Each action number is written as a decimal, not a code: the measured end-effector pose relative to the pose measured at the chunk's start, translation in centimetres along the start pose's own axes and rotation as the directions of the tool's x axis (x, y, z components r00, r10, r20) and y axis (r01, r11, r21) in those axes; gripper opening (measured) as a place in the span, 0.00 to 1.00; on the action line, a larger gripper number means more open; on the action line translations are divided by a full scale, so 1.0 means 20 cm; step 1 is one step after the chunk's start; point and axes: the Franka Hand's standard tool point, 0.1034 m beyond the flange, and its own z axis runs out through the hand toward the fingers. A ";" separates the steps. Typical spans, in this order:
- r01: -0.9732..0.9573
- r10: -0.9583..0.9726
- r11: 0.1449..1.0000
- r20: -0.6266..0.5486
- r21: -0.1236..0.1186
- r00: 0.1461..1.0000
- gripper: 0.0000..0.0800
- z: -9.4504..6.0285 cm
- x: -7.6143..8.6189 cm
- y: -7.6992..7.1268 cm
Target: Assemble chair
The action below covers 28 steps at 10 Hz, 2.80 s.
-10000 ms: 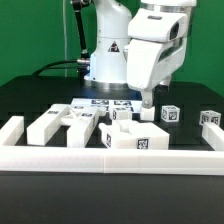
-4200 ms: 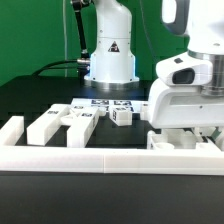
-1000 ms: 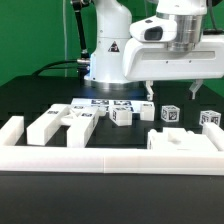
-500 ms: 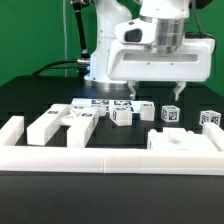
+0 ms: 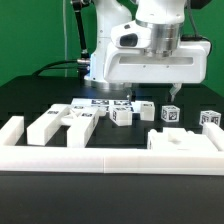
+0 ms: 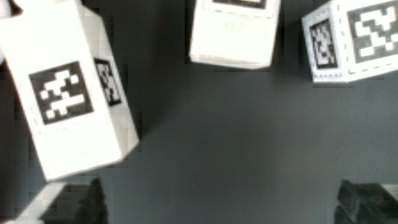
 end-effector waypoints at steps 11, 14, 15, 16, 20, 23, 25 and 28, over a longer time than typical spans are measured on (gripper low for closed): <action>0.009 -0.014 1.000 0.415 0.014 0.910 0.81 0.10 -0.08 0.01; -0.006 0.002 1.000 0.420 0.008 0.907 0.81 0.11 -0.09 0.01; -0.017 0.012 1.000 0.430 0.009 0.903 0.81 0.13 -0.12 0.00; -0.028 0.017 0.999 0.439 0.020 0.899 0.81 0.14 -0.14 0.00; -0.030 0.018 0.999 0.455 0.020 0.890 0.81 0.15 -0.14 0.00; -0.030 0.017 0.999 0.499 0.018 0.867 0.81 0.17 -0.15 0.00; -0.029 0.016 0.999 0.504 0.017 0.864 0.81 0.19 -0.16 -0.01; -0.024 0.012 1.000 0.504 0.018 0.864 0.81 0.20 -0.17 -0.01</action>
Offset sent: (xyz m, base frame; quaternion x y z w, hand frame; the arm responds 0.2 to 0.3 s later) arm 0.0000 0.0000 0.0000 0.0000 -0.1296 0.0000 0.9916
